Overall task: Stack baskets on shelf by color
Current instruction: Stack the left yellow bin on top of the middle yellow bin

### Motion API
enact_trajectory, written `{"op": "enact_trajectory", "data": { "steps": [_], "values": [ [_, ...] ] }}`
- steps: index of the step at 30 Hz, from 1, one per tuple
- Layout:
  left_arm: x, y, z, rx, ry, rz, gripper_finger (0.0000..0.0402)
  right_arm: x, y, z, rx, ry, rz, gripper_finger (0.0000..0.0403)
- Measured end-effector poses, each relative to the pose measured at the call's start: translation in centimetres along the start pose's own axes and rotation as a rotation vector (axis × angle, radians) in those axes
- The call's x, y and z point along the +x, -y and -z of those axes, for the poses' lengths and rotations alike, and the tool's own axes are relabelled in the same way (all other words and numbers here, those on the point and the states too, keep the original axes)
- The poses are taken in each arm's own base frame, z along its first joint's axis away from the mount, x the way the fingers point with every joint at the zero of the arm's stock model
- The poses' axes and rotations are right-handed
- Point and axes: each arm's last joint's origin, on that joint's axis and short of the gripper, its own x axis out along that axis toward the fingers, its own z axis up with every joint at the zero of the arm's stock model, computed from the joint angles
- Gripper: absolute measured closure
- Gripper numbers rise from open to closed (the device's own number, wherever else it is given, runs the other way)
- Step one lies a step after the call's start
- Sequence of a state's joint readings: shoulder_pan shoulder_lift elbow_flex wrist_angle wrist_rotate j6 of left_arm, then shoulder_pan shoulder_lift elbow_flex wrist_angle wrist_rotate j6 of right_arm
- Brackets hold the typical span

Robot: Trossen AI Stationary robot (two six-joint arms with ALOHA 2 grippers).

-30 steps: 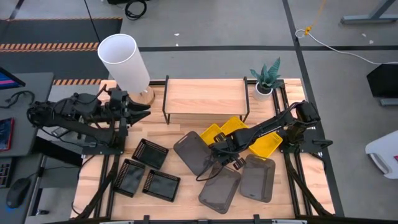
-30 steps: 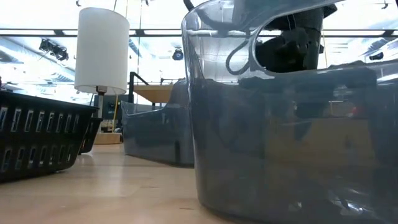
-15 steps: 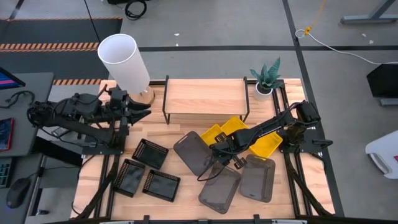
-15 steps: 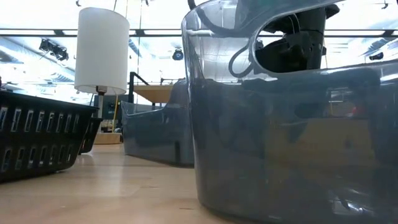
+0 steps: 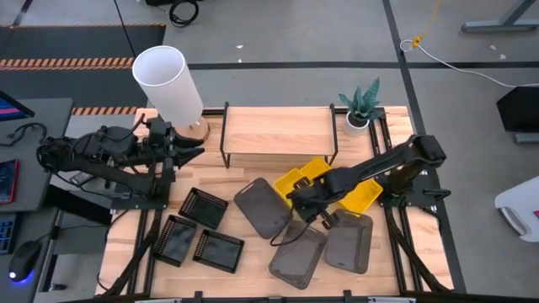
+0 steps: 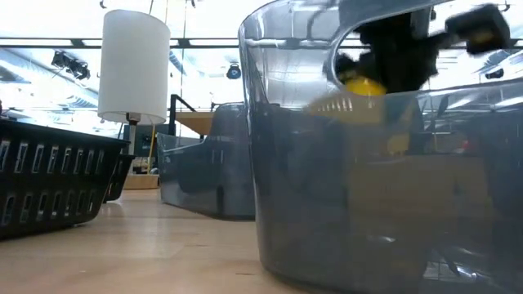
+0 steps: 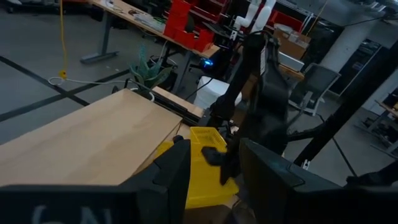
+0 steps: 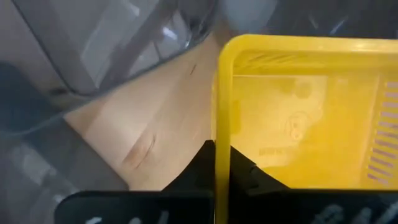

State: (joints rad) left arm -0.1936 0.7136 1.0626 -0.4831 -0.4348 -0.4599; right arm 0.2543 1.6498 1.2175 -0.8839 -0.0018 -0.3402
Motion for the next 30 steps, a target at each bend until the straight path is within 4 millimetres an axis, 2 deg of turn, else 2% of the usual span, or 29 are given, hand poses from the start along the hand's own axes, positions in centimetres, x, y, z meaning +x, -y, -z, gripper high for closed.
{"op": "enact_trajectory", "data": {
  "steps": [7,13,21,30],
  "values": [
    [0.0,0.0,0.0,-0.008,0.011,-0.017,0.0257,-5.6,-0.8,1.5,-0.007,0.155,-0.017,0.0398],
    [0.0,0.1,-0.3,-0.039,0.036,-0.008,0.0259,-8.0,-1.8,3.9,-0.012,0.121,-0.115,0.0400],
    [0.0,0.0,-0.3,-0.040,0.054,-0.045,0.0259,-8.6,-2.8,6.5,-0.026,0.114,-0.171,0.0401],
    [1.0,0.2,-0.1,-0.034,0.066,-0.104,0.0259,-6.4,-2.1,8.5,-0.056,0.051,-0.169,0.0402]
  ]
}}
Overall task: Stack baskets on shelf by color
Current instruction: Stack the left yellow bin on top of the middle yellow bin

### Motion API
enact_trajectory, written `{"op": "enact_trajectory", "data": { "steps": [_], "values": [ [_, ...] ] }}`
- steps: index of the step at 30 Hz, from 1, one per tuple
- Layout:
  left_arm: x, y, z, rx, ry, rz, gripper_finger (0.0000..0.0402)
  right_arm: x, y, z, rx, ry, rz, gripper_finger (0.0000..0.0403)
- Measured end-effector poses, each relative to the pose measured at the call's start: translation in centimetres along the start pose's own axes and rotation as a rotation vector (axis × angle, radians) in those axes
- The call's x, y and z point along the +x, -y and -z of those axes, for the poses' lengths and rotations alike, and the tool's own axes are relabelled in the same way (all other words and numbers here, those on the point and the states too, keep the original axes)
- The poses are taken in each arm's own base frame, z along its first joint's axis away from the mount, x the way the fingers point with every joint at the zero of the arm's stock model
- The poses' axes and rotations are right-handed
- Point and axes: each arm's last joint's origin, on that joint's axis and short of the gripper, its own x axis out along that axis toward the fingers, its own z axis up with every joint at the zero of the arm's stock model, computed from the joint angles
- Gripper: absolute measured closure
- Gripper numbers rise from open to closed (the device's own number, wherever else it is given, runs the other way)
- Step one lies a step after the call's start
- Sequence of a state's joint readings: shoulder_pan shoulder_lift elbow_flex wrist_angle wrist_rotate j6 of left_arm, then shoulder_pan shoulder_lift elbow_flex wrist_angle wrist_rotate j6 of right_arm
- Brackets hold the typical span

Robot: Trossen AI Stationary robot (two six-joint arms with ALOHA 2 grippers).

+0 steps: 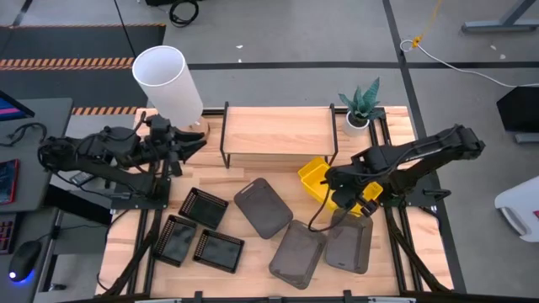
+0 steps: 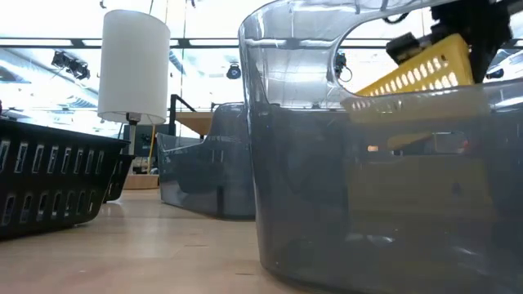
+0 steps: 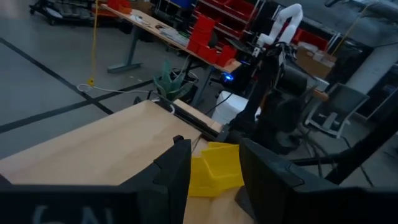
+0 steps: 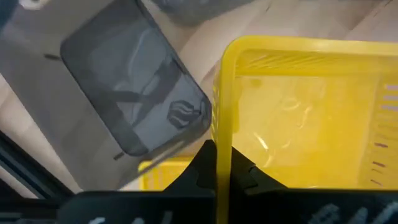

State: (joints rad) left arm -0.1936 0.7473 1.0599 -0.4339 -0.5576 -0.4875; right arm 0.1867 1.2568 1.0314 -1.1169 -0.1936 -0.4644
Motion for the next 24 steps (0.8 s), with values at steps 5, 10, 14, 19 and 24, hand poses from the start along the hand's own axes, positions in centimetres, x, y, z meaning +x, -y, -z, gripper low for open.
{"op": "enact_trajectory", "data": {
  "steps": [5,10,14,19,24],
  "values": [
    [0.7,0.4,0.1,-0.018,0.005,0.003,0.0259,1.0,1.3,1.2,0.033,-0.042,0.064,0.0401],
    [1.4,0.7,0.6,-0.014,-0.017,-0.009,0.0259,1.7,2.1,1.9,0.056,-0.039,0.076,0.0400],
    [1.8,0.9,0.6,-0.017,-0.014,-0.007,0.0259,2.6,2.4,2.5,0.050,-0.040,0.081,0.0400],
    [1.9,1.3,0.0,-0.058,0.046,0.026,0.0259,4.0,2.4,3.3,0.050,-0.087,0.116,0.0393],
    [1.8,1.5,-0.4,-0.083,0.082,0.045,0.0259,4.3,2.5,3.3,0.046,-0.068,0.131,0.0381]
  ]
}}
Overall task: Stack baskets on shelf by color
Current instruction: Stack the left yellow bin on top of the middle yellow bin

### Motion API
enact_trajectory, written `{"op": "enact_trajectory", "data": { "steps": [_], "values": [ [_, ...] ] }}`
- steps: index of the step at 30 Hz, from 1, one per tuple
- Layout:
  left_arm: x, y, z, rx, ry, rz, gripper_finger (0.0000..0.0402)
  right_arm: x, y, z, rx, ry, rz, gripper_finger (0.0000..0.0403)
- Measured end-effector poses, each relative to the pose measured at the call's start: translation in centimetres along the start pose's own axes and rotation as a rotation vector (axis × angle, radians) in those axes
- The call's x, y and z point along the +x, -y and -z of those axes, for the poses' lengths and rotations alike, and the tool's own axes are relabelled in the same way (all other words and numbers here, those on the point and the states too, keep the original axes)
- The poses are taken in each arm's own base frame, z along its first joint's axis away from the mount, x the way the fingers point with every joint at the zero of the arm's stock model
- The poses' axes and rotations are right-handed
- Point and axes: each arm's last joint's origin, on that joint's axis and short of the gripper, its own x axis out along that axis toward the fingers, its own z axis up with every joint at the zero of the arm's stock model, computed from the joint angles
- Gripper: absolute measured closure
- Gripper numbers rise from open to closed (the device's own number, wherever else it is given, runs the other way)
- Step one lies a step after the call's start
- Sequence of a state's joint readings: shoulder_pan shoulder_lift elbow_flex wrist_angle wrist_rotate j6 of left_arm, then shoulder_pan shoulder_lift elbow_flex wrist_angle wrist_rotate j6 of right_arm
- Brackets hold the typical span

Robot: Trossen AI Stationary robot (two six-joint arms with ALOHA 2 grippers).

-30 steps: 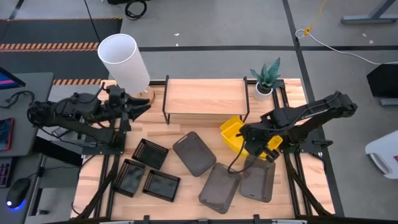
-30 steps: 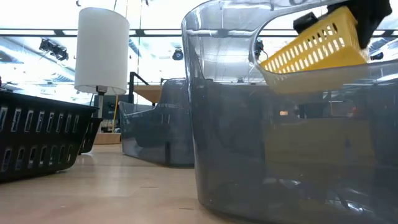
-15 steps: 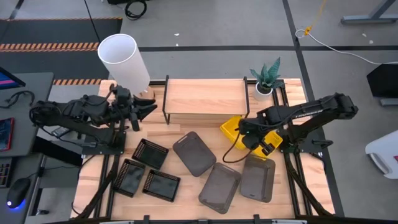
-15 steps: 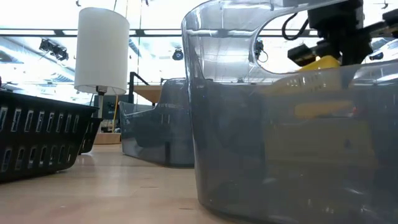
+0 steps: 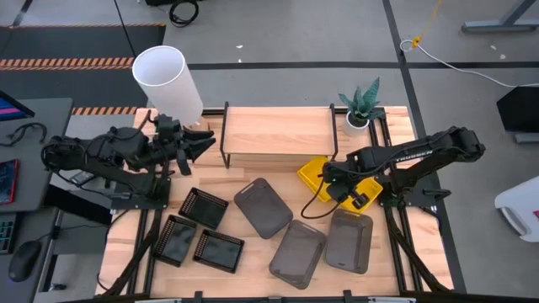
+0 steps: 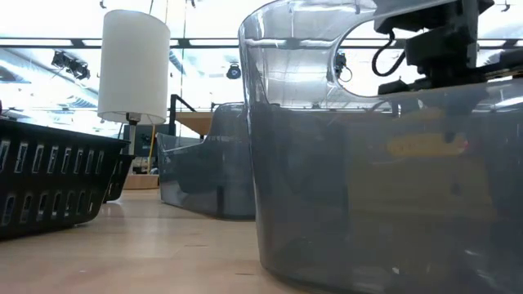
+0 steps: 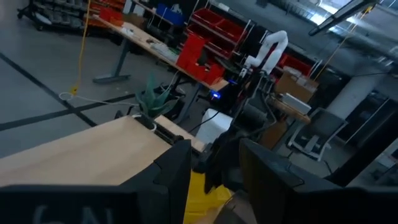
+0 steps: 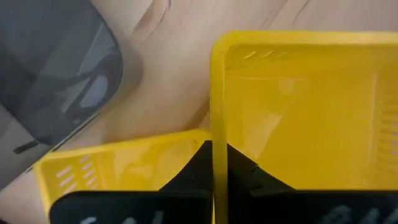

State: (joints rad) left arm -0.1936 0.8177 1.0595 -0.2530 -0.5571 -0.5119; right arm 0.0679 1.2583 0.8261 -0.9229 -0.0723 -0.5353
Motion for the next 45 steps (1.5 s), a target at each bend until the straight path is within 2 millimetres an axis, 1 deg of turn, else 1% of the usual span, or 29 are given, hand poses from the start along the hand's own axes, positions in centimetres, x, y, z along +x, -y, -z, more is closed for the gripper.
{"op": "enact_trajectory", "data": {
  "steps": [4,8,15,19,22,25,28,32,36,38,42,45],
  "values": [
    [0.0,0.1,-0.2,-0.016,0.022,0.013,0.0259,0.0,0.2,-0.6,-0.002,0.056,0.028,0.0375],
    [0.0,0.2,-0.2,-0.015,0.012,0.032,0.0259,0.0,0.2,-0.7,0.043,0.069,0.037,0.0363],
    [0.0,0.2,-0.2,-0.015,0.008,0.039,0.0259,0.0,0.1,-0.7,0.128,0.066,0.028,0.0316],
    [0.0,0.2,-0.2,-0.008,0.008,0.039,0.0259,0.0,-0.1,-0.8,0.215,0.059,0.022,0.0286],
    [0.0,0.2,-0.2,0.014,0.008,0.039,0.0259,0.0,-0.3,-0.9,0.247,0.042,0.055,0.0277],
    [0.0,0.2,-0.2,0.020,0.008,0.039,0.0259,0.0,-0.6,-1.1,0.230,0.032,0.089,0.0283],
    [0.0,0.2,-0.2,0.022,0.008,0.039,0.0259,0.0,-1.1,-1.4,0.171,0.028,0.114,0.0302],
    [0.0,0.2,-0.2,0.022,0.008,0.039,0.0259,0.0,-1.6,-1.6,0.098,0.016,0.141,0.0344],
    [0.0,0.2,-0.2,0.022,0.008,0.039,0.0259,0.1,-1.7,-1.7,0.087,0.020,0.147,0.0391],
    [0.0,0.2,-0.2,0.022,0.008,0.039,0.0259,0.1,-1.8,-1.8,0.087,0.024,0.153,0.0394],
    [0.0,0.2,-0.2,0.021,0.008,0.039,0.0259,0.0,-1.9,-2.2,0.081,0.054,0.173,0.0384],
    [0.0,0.2,-0.2,0.020,0.008,0.039,0.0259,0.0,-1.9,-2.4,0.075,0.064,0.176,0.0387]
  ]
}}
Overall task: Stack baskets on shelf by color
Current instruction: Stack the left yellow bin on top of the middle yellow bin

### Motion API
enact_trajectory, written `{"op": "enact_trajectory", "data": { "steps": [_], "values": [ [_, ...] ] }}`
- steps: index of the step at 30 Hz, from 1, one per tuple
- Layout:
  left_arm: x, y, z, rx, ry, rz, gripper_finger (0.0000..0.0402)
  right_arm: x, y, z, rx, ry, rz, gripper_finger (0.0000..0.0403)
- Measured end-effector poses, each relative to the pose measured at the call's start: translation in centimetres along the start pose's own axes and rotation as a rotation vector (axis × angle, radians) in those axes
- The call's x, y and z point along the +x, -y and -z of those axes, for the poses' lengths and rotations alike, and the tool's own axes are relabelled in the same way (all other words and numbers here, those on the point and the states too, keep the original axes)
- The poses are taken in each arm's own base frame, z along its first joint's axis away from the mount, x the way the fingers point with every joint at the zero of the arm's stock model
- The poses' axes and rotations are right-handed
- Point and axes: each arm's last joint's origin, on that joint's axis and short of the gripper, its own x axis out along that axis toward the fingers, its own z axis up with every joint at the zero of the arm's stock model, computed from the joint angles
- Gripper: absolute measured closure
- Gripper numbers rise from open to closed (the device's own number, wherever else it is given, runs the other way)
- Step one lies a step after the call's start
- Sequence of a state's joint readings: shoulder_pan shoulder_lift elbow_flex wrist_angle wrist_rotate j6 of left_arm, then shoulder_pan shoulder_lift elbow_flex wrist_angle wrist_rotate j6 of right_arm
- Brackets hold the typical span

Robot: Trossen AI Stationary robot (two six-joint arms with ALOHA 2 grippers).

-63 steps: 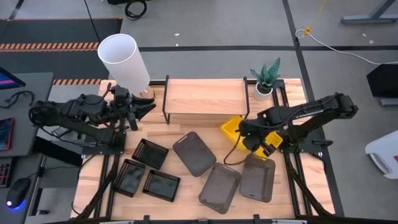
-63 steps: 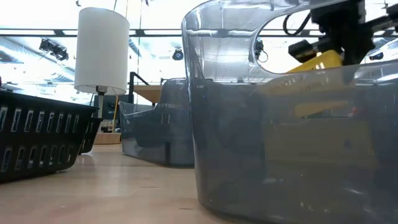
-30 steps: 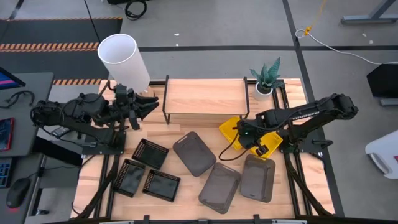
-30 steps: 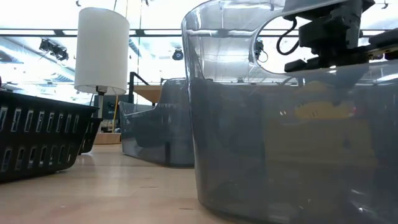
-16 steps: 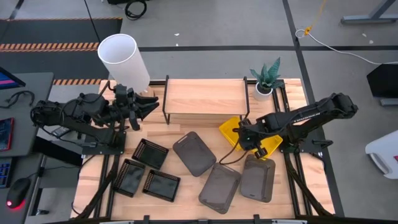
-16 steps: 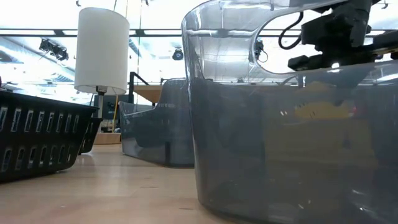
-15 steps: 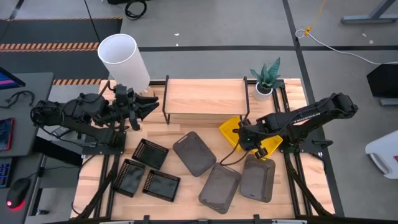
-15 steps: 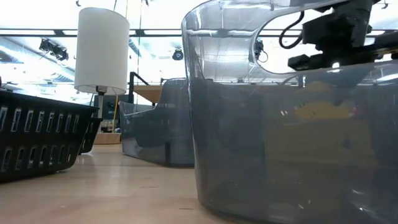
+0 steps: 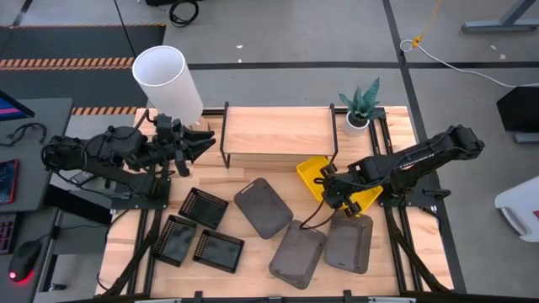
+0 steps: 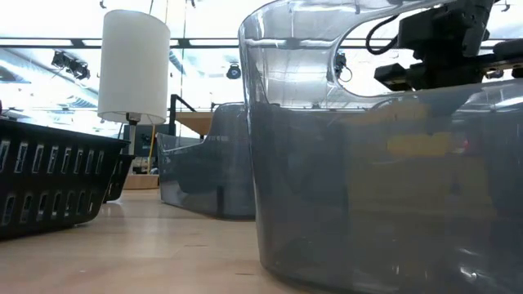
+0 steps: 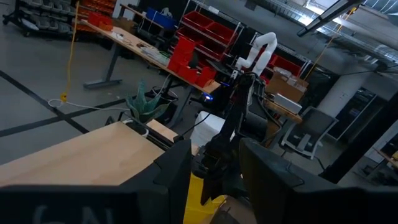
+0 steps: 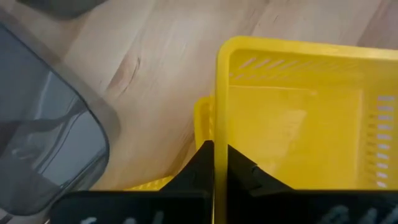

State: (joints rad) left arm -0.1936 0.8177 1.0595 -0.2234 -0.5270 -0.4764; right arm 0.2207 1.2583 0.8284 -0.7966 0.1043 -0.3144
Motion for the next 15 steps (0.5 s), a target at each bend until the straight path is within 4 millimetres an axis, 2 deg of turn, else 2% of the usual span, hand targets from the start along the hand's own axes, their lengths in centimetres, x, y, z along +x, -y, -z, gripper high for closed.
{"op": "enact_trajectory", "data": {
  "steps": [15],
  "values": [
    [0.0,0.0,0.0,-0.010,-0.003,0.006,0.0259,1.7,-0.8,1.7,-0.008,-0.069,-0.037,0.0383]
  ]
}}
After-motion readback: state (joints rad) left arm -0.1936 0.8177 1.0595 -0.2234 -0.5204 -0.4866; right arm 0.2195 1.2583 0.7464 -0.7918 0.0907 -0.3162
